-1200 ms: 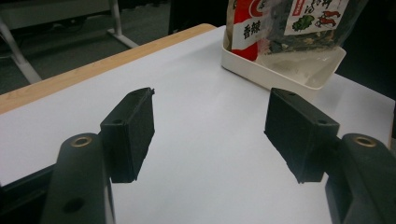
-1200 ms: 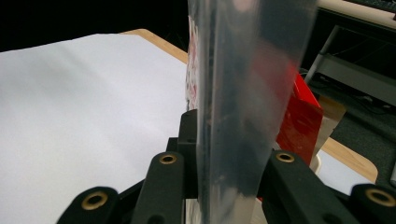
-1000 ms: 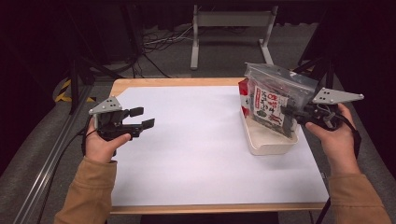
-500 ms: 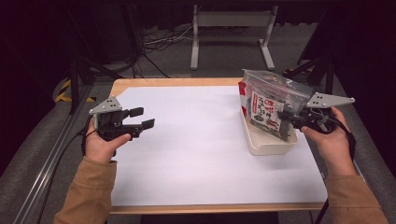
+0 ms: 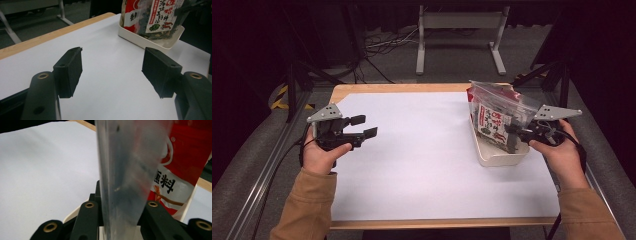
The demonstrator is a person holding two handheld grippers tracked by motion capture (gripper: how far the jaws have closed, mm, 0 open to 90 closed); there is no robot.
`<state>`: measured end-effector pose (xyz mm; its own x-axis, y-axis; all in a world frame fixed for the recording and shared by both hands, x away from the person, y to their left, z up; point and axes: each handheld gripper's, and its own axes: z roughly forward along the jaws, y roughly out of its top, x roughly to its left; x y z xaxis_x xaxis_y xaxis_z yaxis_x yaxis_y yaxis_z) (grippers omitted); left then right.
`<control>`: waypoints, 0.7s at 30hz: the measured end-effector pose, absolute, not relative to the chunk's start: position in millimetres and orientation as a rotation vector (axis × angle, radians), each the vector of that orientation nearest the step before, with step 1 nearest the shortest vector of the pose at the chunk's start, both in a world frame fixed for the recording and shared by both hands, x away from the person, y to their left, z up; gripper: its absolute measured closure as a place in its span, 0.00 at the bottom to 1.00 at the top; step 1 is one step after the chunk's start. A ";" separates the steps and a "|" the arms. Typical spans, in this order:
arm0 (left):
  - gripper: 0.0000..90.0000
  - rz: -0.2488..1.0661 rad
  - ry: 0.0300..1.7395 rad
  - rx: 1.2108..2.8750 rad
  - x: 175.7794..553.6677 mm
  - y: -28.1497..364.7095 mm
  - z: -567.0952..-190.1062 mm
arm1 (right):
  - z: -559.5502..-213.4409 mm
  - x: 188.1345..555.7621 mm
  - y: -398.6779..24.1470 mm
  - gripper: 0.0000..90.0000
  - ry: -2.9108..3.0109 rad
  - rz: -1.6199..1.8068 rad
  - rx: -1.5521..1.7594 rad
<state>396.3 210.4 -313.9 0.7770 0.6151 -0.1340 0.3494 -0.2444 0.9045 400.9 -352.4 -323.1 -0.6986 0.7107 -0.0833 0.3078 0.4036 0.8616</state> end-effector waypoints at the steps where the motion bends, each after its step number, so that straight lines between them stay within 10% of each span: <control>1: 0.37 0.299 0.738 1.859 396.3 210.3 -313.9 | -325.6 401.3 -351.9 0.84 2.223 1.229 0.876; 14: 0.37 0.287 0.744 1.869 395.2 210.0 -316.2 | -331.4 401.3 -356.4 0.80 2.199 1.256 0.924; 21: 0.37 0.305 0.727 1.902 390.3 209.3 -323.4 | -328.6 394.4 -362.0 0.48 2.156 1.288 1.005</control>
<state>390.3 209.3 -323.4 0.7848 0.6097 -0.1112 0.3482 -0.2855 0.8929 394.4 -362.0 -328.6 -0.6427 0.7661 0.0001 0.3633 0.3047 0.8805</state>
